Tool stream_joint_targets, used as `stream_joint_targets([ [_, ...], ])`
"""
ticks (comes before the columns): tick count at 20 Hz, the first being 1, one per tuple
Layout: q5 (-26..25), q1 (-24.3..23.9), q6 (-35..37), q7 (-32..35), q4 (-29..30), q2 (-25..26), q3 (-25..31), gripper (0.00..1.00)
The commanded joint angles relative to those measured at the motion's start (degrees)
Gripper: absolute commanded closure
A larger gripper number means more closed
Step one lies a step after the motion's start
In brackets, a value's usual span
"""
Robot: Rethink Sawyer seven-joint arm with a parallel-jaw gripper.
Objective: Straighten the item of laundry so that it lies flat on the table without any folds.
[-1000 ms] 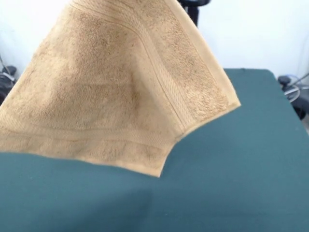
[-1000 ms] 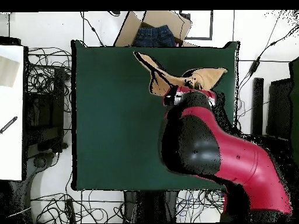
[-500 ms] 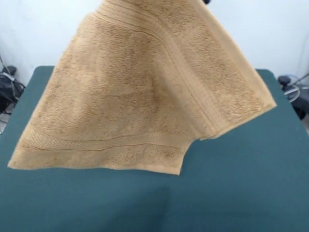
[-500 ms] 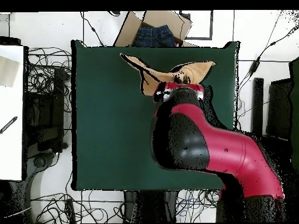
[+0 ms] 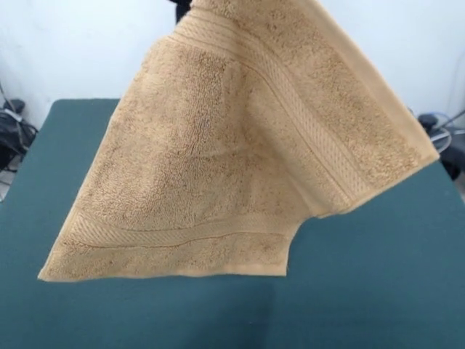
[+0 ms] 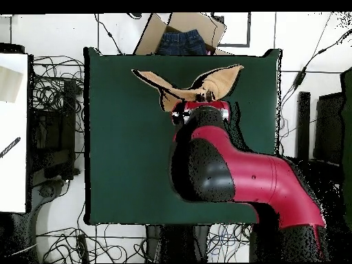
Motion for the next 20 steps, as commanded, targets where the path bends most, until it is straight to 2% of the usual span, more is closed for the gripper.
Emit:
stream_joint_targets([
  [1,-4.5,-2.8,-4.4,4.6,11.3,3.6,6.1,1.0],
  [12,-12.1,-5.3,-16.4,9.1,16.9,5.1,5.0,1.0],
  [20,-17.0,-3.2,-25.0,9.3,18.0,9.6,-2.3,1.0],
])
